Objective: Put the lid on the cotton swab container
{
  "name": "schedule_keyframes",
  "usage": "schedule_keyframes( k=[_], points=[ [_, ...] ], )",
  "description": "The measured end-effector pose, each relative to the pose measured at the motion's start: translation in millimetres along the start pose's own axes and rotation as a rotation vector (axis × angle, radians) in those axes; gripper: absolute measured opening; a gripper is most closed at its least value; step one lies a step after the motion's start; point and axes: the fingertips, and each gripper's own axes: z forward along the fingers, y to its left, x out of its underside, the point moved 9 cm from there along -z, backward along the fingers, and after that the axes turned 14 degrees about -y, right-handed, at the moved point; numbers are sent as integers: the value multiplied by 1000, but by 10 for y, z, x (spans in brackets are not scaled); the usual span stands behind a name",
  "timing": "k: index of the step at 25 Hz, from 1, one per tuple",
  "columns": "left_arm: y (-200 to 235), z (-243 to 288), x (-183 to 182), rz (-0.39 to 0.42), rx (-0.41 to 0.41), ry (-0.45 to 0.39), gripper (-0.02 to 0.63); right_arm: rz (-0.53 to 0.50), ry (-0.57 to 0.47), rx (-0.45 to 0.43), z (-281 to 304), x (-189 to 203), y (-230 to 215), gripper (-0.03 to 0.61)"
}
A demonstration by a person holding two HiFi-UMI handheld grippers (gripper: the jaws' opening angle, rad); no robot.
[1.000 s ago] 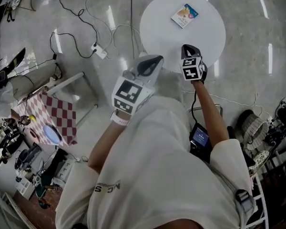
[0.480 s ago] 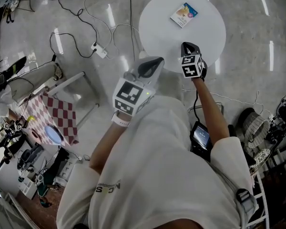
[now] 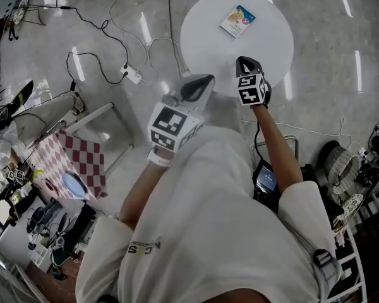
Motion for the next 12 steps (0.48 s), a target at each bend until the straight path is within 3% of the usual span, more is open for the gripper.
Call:
schedule_keyframes(
  k=[12],
  points=[
    [-174, -136, -91, 31, 29, -60, -2, -3, -183, 23, -699, -607, 115, 0]
  ],
)
